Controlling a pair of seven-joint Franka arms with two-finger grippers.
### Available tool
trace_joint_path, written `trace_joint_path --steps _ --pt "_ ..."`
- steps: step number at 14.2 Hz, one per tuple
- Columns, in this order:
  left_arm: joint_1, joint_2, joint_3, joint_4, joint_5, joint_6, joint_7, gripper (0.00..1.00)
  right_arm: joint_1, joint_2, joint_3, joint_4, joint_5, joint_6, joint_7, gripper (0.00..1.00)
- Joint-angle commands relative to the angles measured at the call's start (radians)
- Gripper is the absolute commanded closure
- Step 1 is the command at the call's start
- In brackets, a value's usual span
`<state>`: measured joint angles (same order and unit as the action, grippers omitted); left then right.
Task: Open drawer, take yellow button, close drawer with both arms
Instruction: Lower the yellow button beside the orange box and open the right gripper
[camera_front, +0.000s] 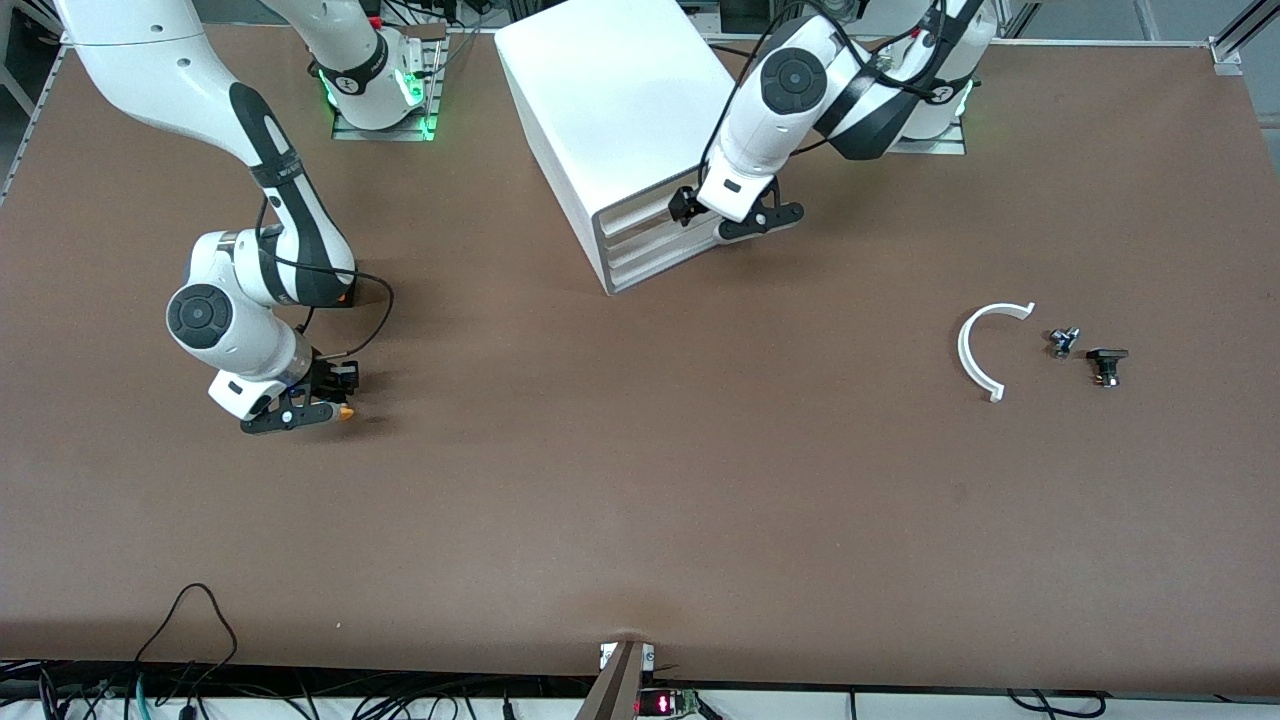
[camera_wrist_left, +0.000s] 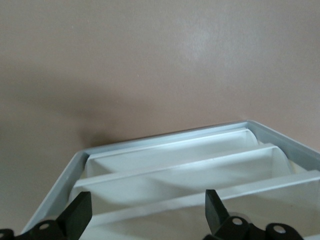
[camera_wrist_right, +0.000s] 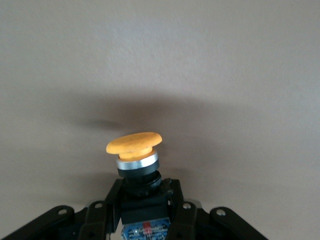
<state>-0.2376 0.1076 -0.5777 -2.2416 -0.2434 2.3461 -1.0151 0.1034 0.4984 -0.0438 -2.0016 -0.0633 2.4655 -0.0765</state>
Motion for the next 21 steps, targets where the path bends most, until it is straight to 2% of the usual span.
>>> trace_joint_path --steps 1,4,5,6,7,10,13,15,18,19,21 --pt "-0.003 -0.016 -0.021 -0.020 -0.028 -0.002 -0.010 0.00 -0.039 -0.015 0.013 -0.032 0.008 0.023 -0.022 0.61" --pt "-0.003 -0.022 -0.025 -0.020 -0.028 -0.005 -0.010 0.00 -0.041 -0.012 0.013 -0.029 0.008 0.024 -0.022 0.57" --pt "-0.002 -0.023 -0.024 -0.018 -0.027 -0.005 -0.002 0.00 -0.042 -0.012 0.013 -0.026 0.013 0.024 -0.020 0.48" --pt "0.009 -0.025 -0.019 -0.018 -0.019 -0.004 0.009 0.00 -0.042 -0.017 0.013 -0.022 0.013 0.020 -0.009 0.28" --pt "0.027 -0.031 0.010 -0.010 -0.016 0.002 0.012 0.00 -0.042 -0.027 0.013 -0.020 0.011 0.018 -0.012 0.00" --pt "0.075 -0.036 0.197 0.034 -0.005 -0.002 0.102 0.00 -0.042 -0.060 0.019 0.007 0.016 -0.026 -0.012 0.00" --pt "0.096 -0.089 0.332 0.069 -0.005 -0.063 0.414 0.00 -0.039 -0.086 0.042 0.082 0.081 -0.120 -0.012 0.00" --pt "0.100 -0.129 0.427 0.123 -0.004 -0.196 0.547 0.00 -0.038 -0.099 0.059 0.180 0.105 -0.228 -0.012 0.00" --pt "0.121 -0.147 0.559 0.267 0.013 -0.463 0.735 0.00 -0.024 -0.103 0.068 0.343 0.216 -0.422 0.052 0.00" --pt "0.121 -0.154 0.591 0.317 0.074 -0.535 0.754 0.00 -0.019 -0.116 0.073 0.372 0.218 -0.471 0.075 0.00" --pt "0.127 -0.173 0.605 0.381 0.145 -0.634 0.777 0.00 -0.013 -0.142 0.074 0.449 0.217 -0.593 0.104 0.00"
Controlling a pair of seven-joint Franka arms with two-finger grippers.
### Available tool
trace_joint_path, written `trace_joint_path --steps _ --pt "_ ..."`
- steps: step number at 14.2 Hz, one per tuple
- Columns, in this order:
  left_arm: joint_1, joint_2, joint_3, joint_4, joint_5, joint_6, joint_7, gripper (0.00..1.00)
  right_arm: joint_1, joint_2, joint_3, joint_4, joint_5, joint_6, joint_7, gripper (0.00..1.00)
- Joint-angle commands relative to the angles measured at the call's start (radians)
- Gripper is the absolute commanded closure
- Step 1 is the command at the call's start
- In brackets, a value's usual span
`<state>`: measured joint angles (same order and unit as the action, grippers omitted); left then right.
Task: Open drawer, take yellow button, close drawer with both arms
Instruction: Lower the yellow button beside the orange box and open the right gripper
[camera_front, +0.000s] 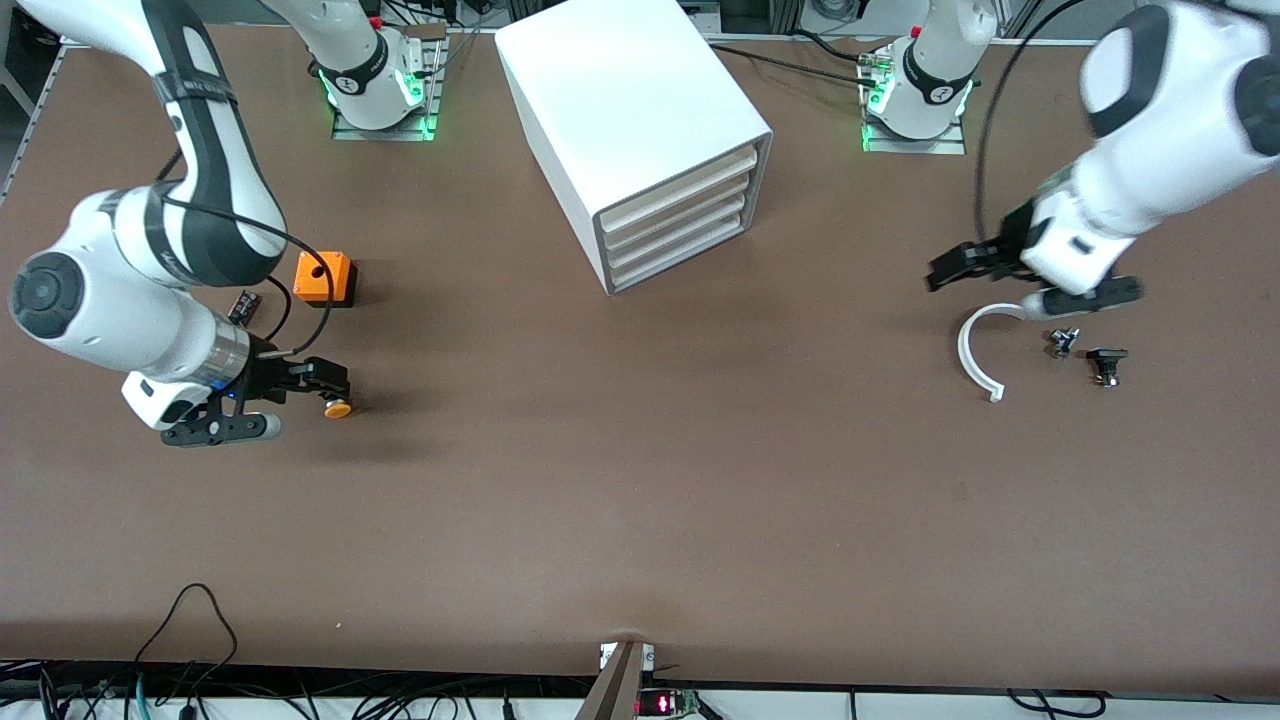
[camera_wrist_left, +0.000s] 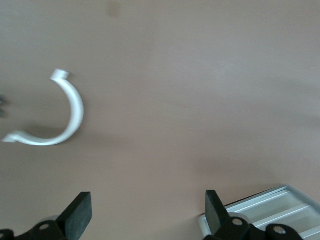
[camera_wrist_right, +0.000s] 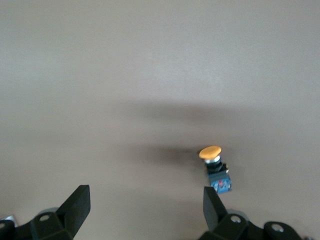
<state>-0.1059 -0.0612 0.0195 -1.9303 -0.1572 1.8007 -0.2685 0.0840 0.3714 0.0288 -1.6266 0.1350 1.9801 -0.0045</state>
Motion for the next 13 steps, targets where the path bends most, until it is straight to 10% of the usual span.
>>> trace_joint_path --steps 1,6,13 --pt "-0.005 -0.005 0.019 0.106 0.086 -0.140 0.035 0.00 0.017 -0.017 0.002 0.139 0.011 -0.200 0.044 0.00" --pt "-0.015 0.011 0.002 0.185 0.159 -0.208 0.025 0.00 0.060 -0.069 0.002 0.295 -0.106 -0.408 0.112 0.00" --pt "-0.020 0.020 -0.010 0.220 0.159 -0.236 0.032 0.00 -0.001 -0.271 -0.056 0.153 -0.181 -0.406 0.093 0.00"
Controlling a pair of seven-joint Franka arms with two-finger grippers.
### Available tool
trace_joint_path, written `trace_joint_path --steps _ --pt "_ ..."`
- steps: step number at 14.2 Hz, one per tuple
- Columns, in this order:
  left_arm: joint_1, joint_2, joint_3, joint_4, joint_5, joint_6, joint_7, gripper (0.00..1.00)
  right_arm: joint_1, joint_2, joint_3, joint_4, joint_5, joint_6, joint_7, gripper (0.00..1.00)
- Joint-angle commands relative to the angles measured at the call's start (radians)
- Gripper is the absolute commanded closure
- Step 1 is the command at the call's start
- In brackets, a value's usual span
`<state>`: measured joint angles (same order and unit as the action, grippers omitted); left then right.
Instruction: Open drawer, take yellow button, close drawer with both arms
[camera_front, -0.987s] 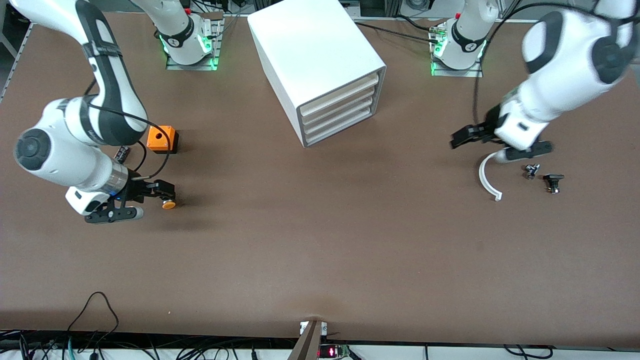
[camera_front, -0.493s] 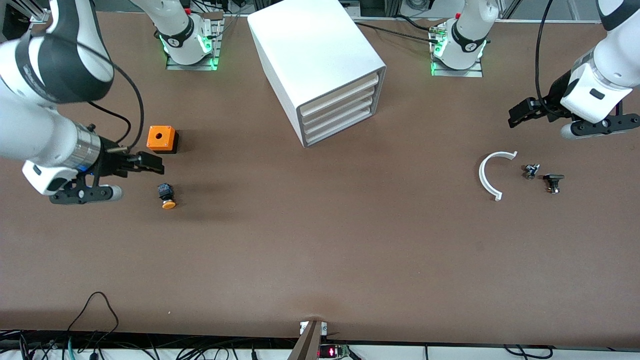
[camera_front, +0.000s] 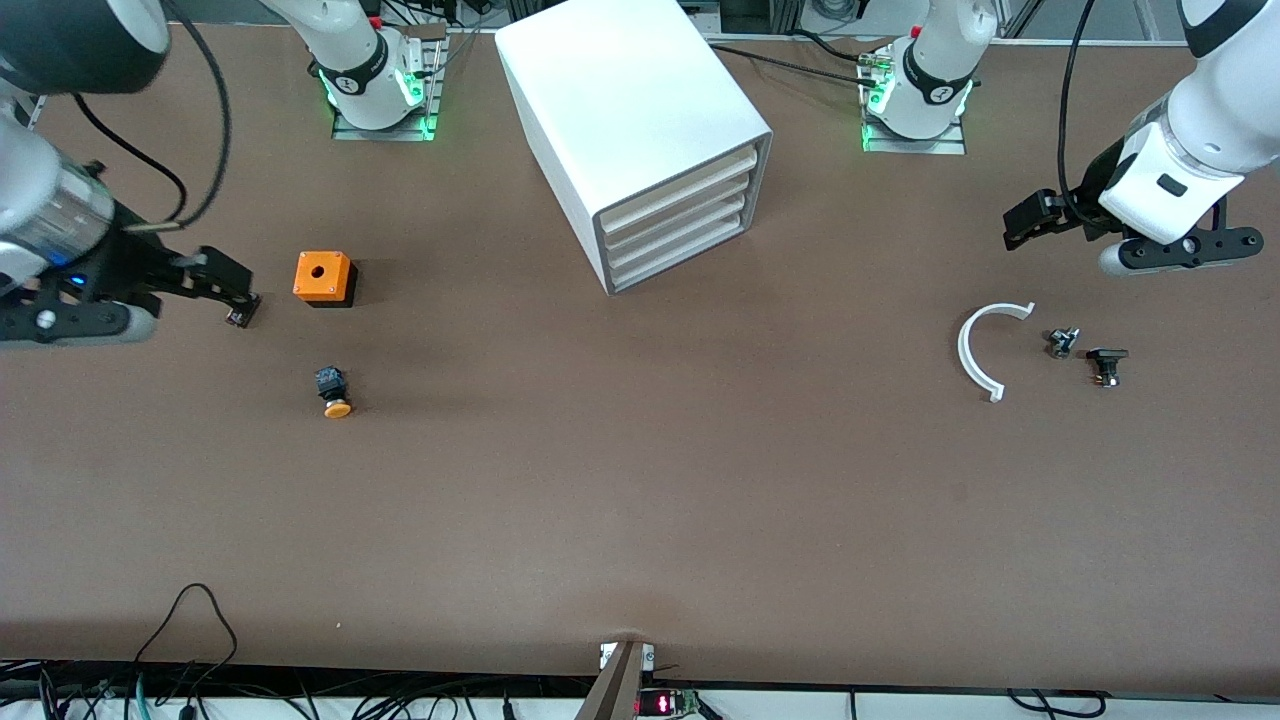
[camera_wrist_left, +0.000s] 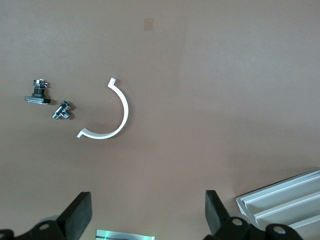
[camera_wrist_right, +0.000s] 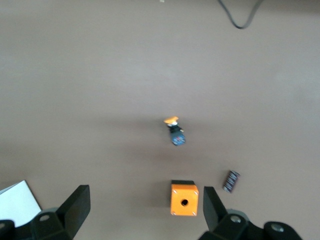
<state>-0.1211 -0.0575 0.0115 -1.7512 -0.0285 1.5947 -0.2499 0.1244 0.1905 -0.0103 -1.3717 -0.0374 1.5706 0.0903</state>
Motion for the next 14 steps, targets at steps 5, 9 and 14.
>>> trace_joint_path --steps 5,9,14 --pt "-0.005 0.018 -0.002 0.041 0.030 -0.032 0.005 0.00 -0.140 -0.117 -0.020 -0.102 -0.007 -0.073 -0.015 0.00" --pt "-0.005 0.018 -0.002 0.042 0.030 -0.035 0.004 0.00 -0.138 -0.123 -0.016 -0.110 -0.010 -0.078 -0.050 0.00" --pt "-0.005 0.018 -0.002 0.042 0.030 -0.035 0.004 0.00 -0.140 -0.140 -0.030 -0.133 -0.006 -0.058 -0.155 0.00"
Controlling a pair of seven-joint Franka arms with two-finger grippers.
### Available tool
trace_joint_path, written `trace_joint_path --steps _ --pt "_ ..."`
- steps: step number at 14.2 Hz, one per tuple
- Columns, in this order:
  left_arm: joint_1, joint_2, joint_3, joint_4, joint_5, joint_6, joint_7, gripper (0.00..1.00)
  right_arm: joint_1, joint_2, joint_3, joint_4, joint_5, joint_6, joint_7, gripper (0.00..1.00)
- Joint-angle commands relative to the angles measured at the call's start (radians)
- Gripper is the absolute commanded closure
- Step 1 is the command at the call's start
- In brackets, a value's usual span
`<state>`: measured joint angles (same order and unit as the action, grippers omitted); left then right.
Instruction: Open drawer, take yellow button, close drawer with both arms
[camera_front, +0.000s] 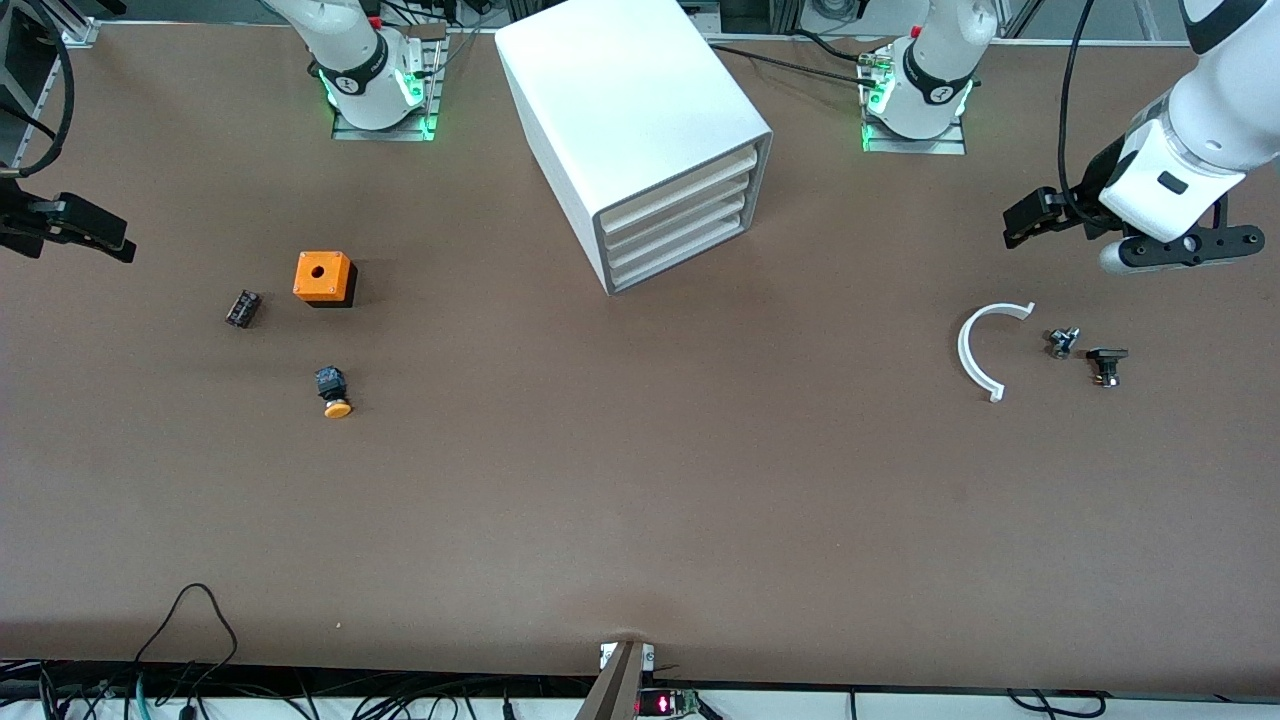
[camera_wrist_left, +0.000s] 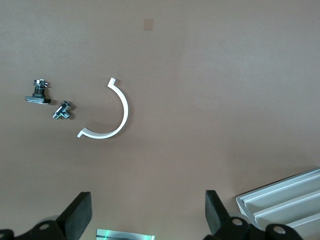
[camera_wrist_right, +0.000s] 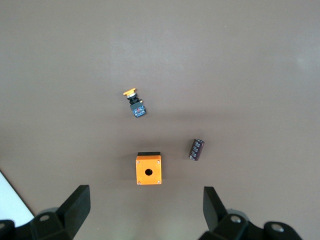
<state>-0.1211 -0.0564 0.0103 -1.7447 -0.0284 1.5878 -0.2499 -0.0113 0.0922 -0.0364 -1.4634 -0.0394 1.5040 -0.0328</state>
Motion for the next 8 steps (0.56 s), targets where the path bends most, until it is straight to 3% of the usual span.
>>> trace_joint_path --steps 1,6,8 --pt "-0.005 0.017 -0.001 0.036 0.030 -0.028 0.004 0.00 -0.003 -0.052 -0.003 -0.048 -0.002 0.008 -0.030 0.00" --pt "-0.005 0.017 -0.001 0.036 0.028 -0.029 0.004 0.00 -0.003 -0.155 -0.003 -0.195 0.003 0.068 -0.010 0.00" --pt "-0.005 0.018 -0.001 0.036 0.030 -0.028 0.011 0.00 -0.004 -0.158 -0.003 -0.198 0.007 0.056 0.025 0.00"
